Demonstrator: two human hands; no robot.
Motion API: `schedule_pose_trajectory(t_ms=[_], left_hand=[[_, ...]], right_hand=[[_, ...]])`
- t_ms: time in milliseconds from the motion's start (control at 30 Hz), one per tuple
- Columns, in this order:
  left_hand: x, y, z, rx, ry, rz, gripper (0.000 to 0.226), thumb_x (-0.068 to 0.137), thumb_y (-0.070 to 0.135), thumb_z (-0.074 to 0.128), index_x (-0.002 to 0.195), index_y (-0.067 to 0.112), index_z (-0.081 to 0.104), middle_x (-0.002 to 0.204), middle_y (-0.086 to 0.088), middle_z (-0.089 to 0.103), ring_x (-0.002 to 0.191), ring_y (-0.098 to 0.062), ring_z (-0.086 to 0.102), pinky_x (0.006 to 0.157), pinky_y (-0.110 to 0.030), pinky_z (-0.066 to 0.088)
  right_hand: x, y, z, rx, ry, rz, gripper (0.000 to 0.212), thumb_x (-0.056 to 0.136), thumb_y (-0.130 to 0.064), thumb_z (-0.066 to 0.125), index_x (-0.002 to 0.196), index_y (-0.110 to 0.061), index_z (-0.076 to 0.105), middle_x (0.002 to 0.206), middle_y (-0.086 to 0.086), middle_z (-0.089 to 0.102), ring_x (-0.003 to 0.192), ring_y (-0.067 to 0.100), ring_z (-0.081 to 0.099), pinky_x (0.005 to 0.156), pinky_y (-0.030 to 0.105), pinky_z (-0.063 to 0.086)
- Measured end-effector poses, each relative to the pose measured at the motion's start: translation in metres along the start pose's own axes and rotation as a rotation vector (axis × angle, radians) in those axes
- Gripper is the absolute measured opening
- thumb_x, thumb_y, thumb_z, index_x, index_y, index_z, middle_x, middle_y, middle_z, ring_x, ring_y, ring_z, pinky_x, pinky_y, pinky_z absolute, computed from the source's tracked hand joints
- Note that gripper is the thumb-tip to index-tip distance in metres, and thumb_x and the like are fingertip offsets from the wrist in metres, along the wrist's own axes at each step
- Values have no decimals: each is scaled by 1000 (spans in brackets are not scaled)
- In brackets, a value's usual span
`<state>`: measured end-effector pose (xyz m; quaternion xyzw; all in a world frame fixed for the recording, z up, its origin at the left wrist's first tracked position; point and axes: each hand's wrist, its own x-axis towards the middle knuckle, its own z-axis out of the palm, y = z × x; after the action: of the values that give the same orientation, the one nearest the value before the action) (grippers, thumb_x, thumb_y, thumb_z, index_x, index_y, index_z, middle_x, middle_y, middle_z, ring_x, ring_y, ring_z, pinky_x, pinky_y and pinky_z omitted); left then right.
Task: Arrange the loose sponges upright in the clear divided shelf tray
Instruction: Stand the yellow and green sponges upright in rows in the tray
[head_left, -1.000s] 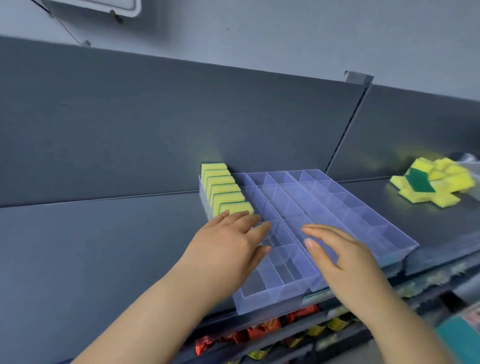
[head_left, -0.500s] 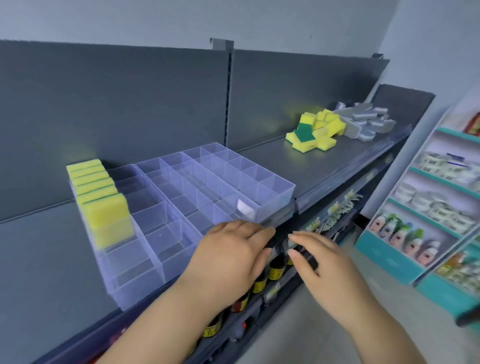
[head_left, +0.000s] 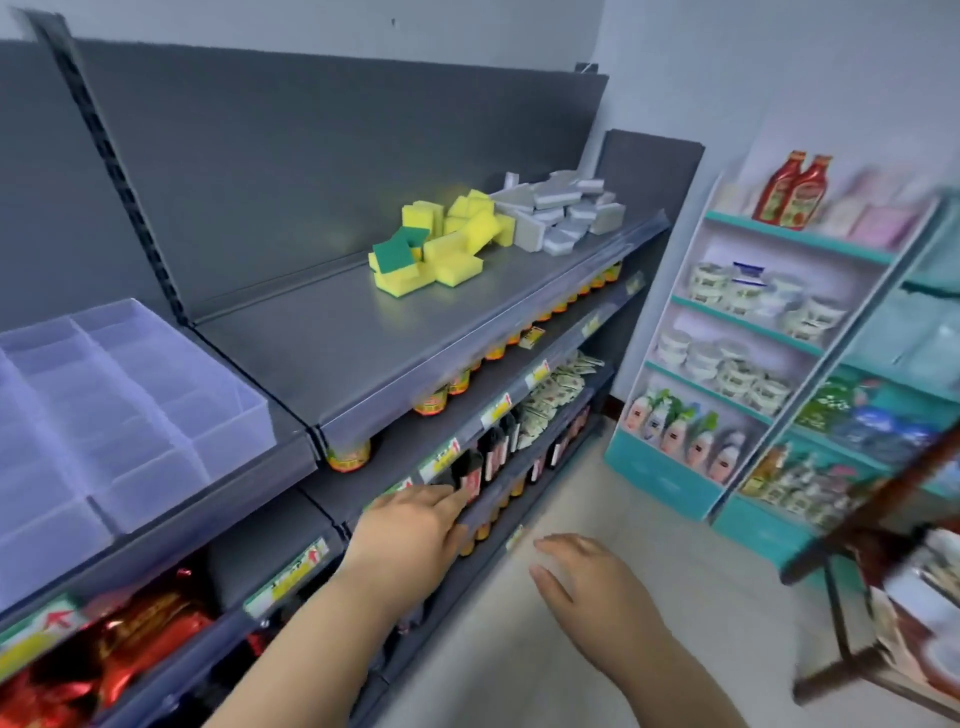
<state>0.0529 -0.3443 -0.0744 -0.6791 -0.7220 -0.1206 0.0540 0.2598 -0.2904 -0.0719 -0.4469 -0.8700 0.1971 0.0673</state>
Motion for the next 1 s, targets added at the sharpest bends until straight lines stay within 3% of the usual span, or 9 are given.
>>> schedule_pose_trajectory(t_ms=[167, 500, 833, 1000], left_hand=[[67, 33, 7, -2, 65, 3, 43, 78, 45, 37, 98, 31, 72, 88, 16, 70, 75, -10, 68, 57, -25, 53], [229, 10, 5, 9, 245, -80, 46, 85, 44, 36, 113, 24, 67, 103, 6, 70, 95, -19, 66, 82, -37, 51], [406, -56, 21, 36, 238, -180, 46, 84, 41, 35, 109, 23, 69, 101, 4, 70, 91, -22, 67, 78, -36, 53], [443, -74, 29, 20, 201, -198, 44, 83, 37, 35, 107, 23, 70, 102, 4, 70, 90, -19, 67, 76, -31, 53]], right_hand=[[27, 63, -30, 37, 0, 42, 38, 96, -41, 37, 131, -29, 45, 135, -13, 45, 124, 6, 38, 99, 16, 26], [194, 105, -109, 65, 140, -76, 37, 94, -42, 42, 129, -32, 49, 132, -14, 48, 119, 4, 43, 92, 18, 34], [370, 141, -180, 47, 205, -146, 36, 92, -42, 46, 125, -32, 53, 124, -19, 51, 116, 0, 46, 94, 18, 36], [428, 143, -168, 203, 82, -214, 34, 92, -42, 46, 125, -35, 51, 121, -23, 48, 115, -5, 43, 98, 20, 38]])
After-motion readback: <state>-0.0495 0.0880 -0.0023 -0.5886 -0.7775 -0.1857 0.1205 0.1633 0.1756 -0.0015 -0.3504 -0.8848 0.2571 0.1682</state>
